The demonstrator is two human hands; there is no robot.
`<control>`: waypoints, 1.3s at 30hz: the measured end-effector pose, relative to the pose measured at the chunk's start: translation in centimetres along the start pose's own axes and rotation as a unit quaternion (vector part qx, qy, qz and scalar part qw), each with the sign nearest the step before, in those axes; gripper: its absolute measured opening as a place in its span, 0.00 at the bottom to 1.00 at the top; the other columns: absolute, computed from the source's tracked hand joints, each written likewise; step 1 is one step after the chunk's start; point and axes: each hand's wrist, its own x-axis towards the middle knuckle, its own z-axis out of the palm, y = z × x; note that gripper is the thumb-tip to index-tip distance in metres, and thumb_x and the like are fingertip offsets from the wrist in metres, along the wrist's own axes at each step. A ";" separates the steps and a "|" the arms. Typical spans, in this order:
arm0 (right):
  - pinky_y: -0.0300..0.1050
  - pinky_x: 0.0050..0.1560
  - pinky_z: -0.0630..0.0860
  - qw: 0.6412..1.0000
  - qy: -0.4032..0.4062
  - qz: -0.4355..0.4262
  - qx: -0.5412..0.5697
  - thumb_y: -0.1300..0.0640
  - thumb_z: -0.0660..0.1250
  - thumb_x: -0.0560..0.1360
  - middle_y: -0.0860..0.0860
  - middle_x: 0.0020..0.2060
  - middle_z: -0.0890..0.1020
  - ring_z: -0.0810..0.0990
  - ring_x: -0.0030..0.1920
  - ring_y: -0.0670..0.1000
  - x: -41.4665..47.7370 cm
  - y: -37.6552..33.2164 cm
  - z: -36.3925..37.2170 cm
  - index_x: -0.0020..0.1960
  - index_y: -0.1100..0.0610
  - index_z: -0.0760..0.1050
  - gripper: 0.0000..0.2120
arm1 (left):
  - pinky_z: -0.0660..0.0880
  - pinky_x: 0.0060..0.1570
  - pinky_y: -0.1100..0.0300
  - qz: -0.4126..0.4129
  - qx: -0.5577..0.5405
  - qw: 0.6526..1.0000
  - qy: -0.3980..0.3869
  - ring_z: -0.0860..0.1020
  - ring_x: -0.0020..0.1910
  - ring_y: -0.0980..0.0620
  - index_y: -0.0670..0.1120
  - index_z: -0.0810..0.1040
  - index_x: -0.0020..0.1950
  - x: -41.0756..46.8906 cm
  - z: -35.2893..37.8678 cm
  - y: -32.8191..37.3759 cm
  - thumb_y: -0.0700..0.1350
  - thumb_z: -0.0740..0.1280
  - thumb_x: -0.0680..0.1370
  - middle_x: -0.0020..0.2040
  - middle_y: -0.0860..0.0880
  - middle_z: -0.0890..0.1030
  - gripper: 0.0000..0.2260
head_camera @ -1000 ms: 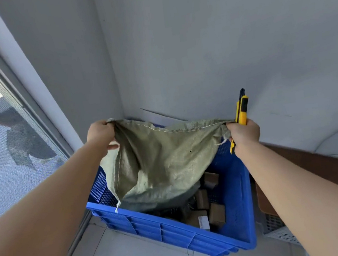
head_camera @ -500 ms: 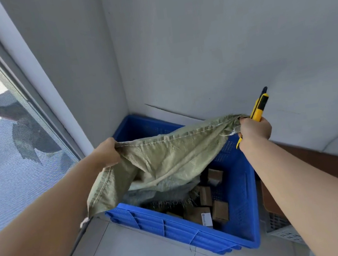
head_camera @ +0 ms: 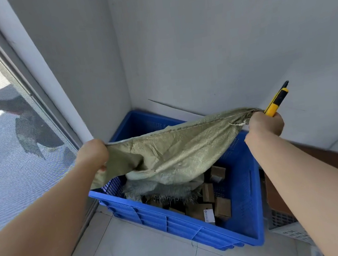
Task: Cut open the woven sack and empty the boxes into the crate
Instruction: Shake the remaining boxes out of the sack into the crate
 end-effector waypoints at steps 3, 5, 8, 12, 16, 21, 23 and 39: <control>0.46 0.33 0.67 1.000 -0.002 0.000 0.009 0.64 0.58 0.74 0.48 0.32 0.69 0.68 0.31 0.50 -0.2 -0.2 0.0 0.40 0.53 0.68 0.08 | 0.79 0.49 0.49 0.032 -0.069 0.993 0.086 0.81 0.48 0.38 0.39 0.81 0.54 -0.1 -1.1 1.4 0.33 0.59 0.75 0.49 0.35 0.82 0.14; 0.46 0.32 0.66 1.000 -0.007 -0.005 0.020 0.64 0.58 0.74 0.49 0.31 0.69 0.68 0.31 0.50 -0.3 -0.5 0.0 0.36 0.52 0.66 0.11 | 0.79 0.48 0.51 0.051 -0.130 0.983 0.119 0.80 0.47 0.38 0.40 0.82 0.53 -0.3 -1.9 2.7 0.35 0.58 0.76 0.49 0.36 0.82 0.14; 0.43 0.30 0.66 0.999 -0.015 -0.027 0.028 0.64 0.60 0.73 0.48 0.31 0.69 0.68 0.30 0.50 -0.7 -1.6 0.1 0.34 0.52 0.65 0.12 | 0.81 0.46 0.48 0.059 -0.288 0.949 0.112 0.83 0.41 0.39 0.42 0.82 0.42 -0.2 -3.3 4.8 0.40 0.55 0.71 0.41 0.37 0.84 0.15; 0.39 0.29 0.65 0.994 -0.037 -0.085 0.060 0.63 0.63 0.74 0.47 0.31 0.69 0.68 0.29 0.46 -1.5 -4.3 0.6 0.34 0.52 0.64 0.14 | 0.82 0.42 0.43 0.084 -0.426 0.890 0.137 0.84 0.38 0.39 0.41 0.79 0.39 0.3 -6.5 8.0 0.38 0.54 0.72 0.40 0.39 0.82 0.14; 0.39 0.29 0.64 0.985 -0.072 -0.152 0.028 0.62 0.65 0.73 0.48 0.29 0.67 0.66 0.29 0.47 -2.5 -4.7 1.0 0.33 0.52 0.62 0.16 | 0.82 0.42 0.44 0.122 -0.428 0.886 0.133 0.84 0.40 0.40 0.36 0.78 0.42 -1.1 -7.0 10.0 0.36 0.52 0.71 0.38 0.41 0.81 0.14; 0.43 0.29 0.64 0.977 -0.159 -0.117 -0.076 0.65 0.66 0.71 0.52 0.27 0.67 0.66 0.30 0.54 -3.3 -1.2 1.0 0.31 0.54 0.62 0.16 | 0.81 0.44 0.41 0.120 -0.371 0.919 0.051 0.83 0.41 0.37 0.34 0.77 0.43 -2.8 -3.6 9.4 0.34 0.52 0.70 0.37 0.38 0.80 0.14; 0.45 0.30 0.65 0.978 -0.161 -0.107 -0.073 0.65 0.67 0.71 0.52 0.27 0.67 0.67 0.30 0.54 -3.3 -1.2 0.8 0.31 0.55 0.63 0.16 | 0.81 0.44 0.39 0.114 -0.398 0.909 0.042 0.83 0.43 0.35 0.32 0.77 0.44 -2.1 -3.9 9.4 0.33 0.51 0.69 0.39 0.37 0.80 0.15; 0.43 0.33 0.68 0.974 -0.137 -0.179 -0.022 0.62 0.68 0.73 0.50 0.29 0.69 0.68 0.29 0.50 -3.5 -4.0 0.7 0.35 0.55 0.68 0.11 | 0.79 0.46 0.36 0.172 -0.451 0.869 0.110 0.77 0.36 0.46 0.45 0.76 0.33 -2.8 -8.2 11.1 0.38 0.53 0.68 0.35 0.42 0.77 0.12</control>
